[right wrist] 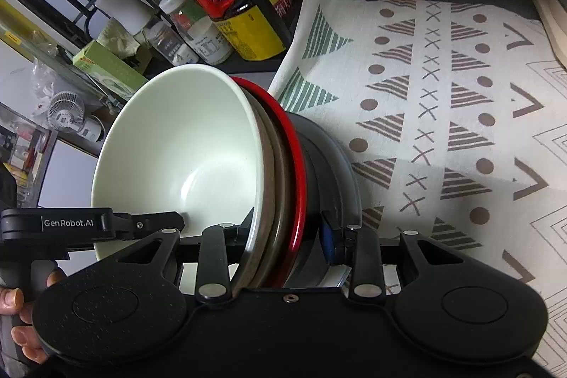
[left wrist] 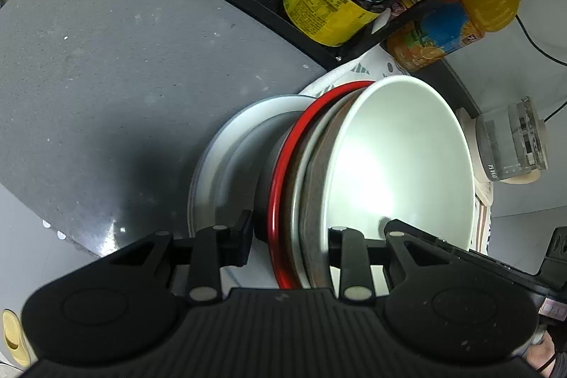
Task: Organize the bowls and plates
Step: 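Carry the nested bowls with both grippers over the white plate stack, then lower the nested bowls onto the plate stack and open both grippers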
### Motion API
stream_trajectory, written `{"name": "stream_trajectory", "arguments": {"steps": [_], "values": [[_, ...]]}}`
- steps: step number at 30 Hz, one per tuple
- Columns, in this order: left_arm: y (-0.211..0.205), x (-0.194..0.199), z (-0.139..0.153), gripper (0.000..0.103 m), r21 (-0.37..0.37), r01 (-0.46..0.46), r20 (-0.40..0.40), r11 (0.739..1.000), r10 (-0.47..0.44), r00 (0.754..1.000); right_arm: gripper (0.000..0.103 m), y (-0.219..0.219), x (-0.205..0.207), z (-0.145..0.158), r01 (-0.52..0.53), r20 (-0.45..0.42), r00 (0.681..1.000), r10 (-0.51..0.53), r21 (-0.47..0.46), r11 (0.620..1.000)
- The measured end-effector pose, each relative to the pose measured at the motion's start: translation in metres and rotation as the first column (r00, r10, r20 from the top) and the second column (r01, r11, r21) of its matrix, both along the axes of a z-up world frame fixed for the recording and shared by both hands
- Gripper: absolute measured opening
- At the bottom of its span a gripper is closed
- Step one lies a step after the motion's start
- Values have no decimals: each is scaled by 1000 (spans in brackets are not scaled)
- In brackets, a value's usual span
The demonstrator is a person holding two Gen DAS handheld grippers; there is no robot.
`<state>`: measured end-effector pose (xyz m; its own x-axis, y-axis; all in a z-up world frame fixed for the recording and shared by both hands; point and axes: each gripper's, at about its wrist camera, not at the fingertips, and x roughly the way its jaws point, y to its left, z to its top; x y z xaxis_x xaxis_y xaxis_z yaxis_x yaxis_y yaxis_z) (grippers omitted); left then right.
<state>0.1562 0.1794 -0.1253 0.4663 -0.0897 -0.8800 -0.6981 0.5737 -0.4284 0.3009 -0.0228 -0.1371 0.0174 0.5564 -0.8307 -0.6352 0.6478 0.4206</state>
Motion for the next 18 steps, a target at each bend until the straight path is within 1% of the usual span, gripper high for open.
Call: {"name": "stream_trajectory", "arguments": {"steps": [18], "values": [[6,2,-11,30,-25,15,-7,1000,-15,1000,34,4,-2,-9,33,-18,999,-34,-25,999]]}}
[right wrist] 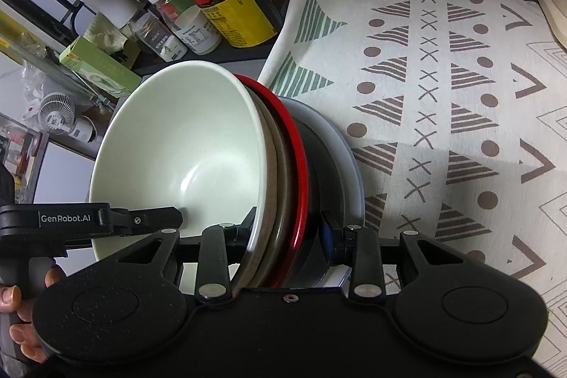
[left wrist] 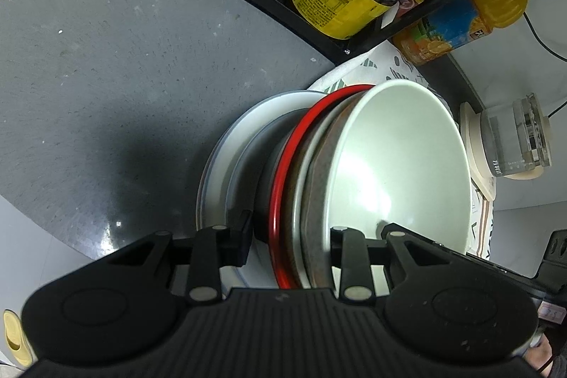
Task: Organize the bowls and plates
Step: 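Lower the nested bowls onto the plate stack and open both grippers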
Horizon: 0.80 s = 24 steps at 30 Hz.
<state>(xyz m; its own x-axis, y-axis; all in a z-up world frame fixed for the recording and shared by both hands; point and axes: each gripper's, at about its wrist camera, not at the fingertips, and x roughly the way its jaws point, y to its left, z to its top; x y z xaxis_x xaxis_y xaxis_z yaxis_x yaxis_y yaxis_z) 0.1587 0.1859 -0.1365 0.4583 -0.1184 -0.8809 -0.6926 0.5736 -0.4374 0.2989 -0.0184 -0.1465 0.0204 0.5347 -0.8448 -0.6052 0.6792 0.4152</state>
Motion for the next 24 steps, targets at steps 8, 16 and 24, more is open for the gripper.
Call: {"name": "stream_trajectory", "arguments": {"steps": [8,16,24], "values": [[2,3,-1,32,-18,22,-7,1000,-22,1000,36,2,2,-2,16,-17,1000,-16,-14,1000],[12,7,10,35,-13,68,7,998,-68,998,39,1,1,3,34,-25,999,-34,-16,999],[27,26,44,51,87,162,71,983,-168,983,53,-1,3,25,72,50,996,-74,37,997]]}}
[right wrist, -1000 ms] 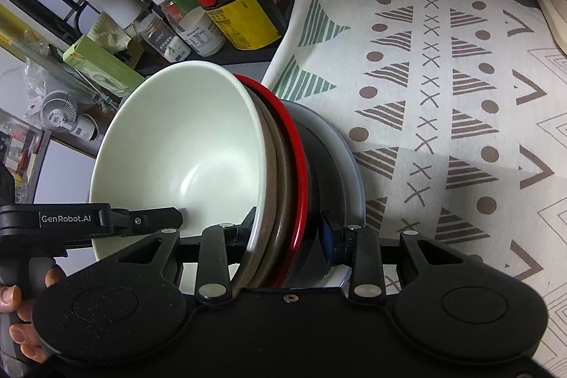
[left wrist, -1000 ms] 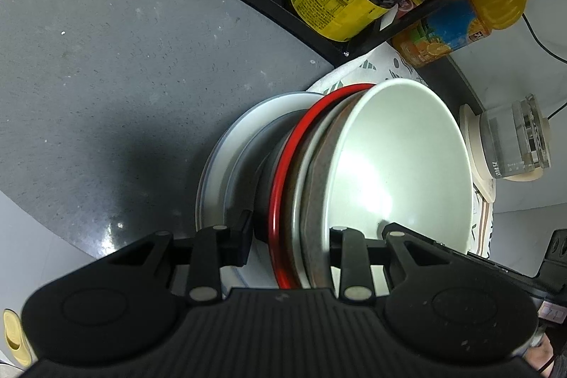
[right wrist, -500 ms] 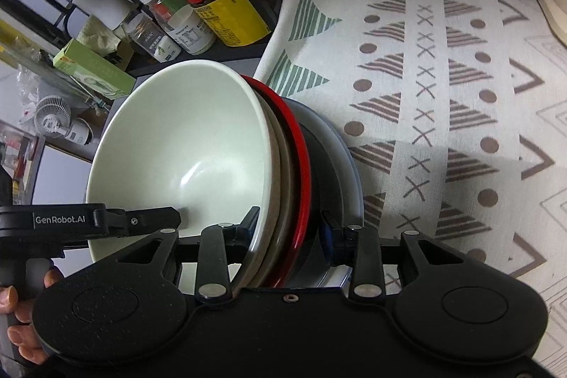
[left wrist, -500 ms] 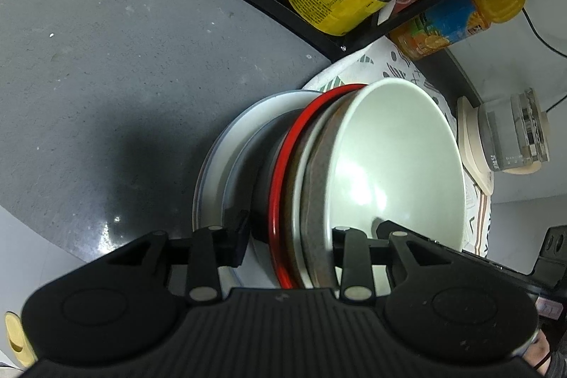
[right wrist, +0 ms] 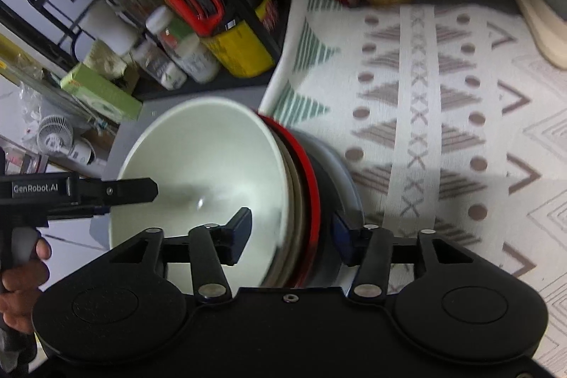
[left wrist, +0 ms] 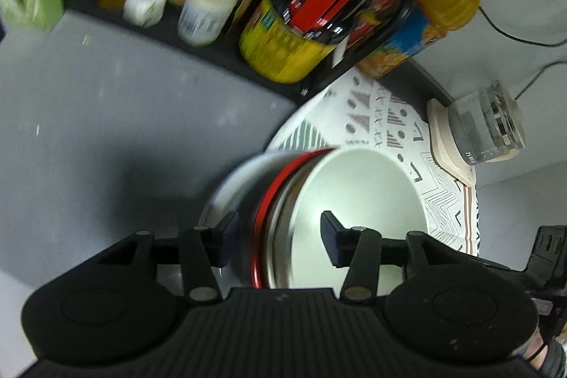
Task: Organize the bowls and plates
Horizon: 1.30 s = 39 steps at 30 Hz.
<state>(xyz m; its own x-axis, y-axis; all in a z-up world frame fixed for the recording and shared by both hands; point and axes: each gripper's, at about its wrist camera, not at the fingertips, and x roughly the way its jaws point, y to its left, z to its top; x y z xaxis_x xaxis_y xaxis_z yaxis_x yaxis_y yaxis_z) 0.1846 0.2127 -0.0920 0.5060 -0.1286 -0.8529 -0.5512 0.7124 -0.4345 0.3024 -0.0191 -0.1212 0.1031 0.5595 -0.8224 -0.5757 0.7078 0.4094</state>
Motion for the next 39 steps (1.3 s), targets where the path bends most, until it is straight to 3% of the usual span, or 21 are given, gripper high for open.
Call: {"name": "stream_trajectory", "arguments": {"steps": [6,8,11,13,22,29,34,39], "values": [[2,25,11,61,51,92,19,994,-93,995,62,-6,1,10,76,35,996,-77,29,997],[0,31,15,71,63,105,29,992,-107,994,65,-10,-1,14,94,50,994,-96,32,995],[-6,35,21,76,96,129,50,987,-134,990,68,-16,-2,17,117,68,991,-118,26,993],[-11,38,23,77,98,145,60,985,-151,987,78,-23,-4,21,138,94,986,-140,23,990],[-26,48,31,77,107,172,86,979,-181,980,85,-68,-21,38,250,167,953,-253,38,968],[-45,31,46,82,121,209,119,970,-223,968,95,-106,-54,52,353,214,909,-357,57,934],[-63,12,58,83,163,222,119,961,-243,963,99,-126,-82,63,410,252,875,-413,68,910],[-78,-12,69,91,190,253,129,949,-280,951,100,-138,-110,71,440,279,850,-447,92,893]]}}
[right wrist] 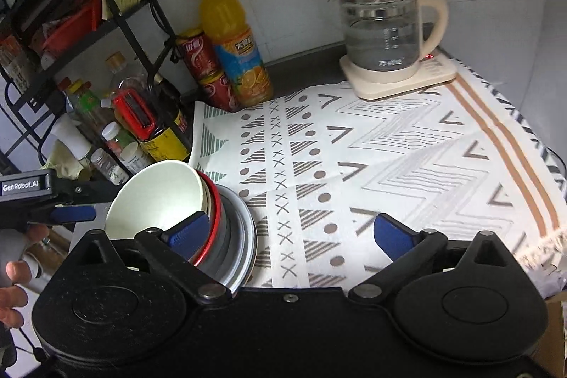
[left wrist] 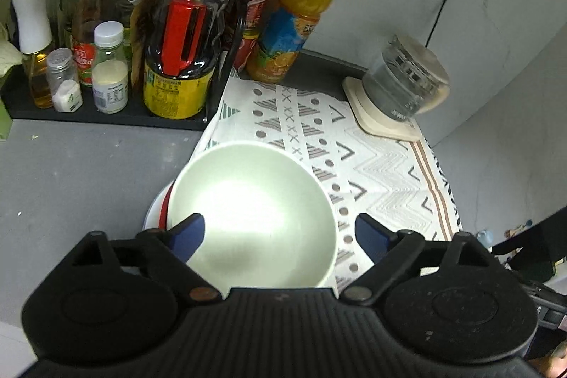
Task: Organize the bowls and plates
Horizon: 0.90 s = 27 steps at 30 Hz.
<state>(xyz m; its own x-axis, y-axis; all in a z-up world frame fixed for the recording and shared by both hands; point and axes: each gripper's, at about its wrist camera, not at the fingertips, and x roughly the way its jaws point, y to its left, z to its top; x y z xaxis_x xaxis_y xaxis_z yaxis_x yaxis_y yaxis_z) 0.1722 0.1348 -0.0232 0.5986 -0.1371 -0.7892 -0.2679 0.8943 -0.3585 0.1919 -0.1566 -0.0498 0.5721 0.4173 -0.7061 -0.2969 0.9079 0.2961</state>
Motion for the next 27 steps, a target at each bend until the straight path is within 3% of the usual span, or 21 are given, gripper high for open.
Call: {"name": "stream_trajectory", "arguments": {"steps": [10,21,27], "values": [[-23,-53,14,100,32,52,36,998,-53,998,100,-11,-57,12,32,43,999,-33,30,999],[-39,-104,21,102,58,87,72,995,-91,993,103,-19,-111,19,88,98,991,-88,8,996],[-50,-127,24,102,124,118,104,985,-131,986,103,-21,-135,21,115,128,985,-114,-3,993]]}}
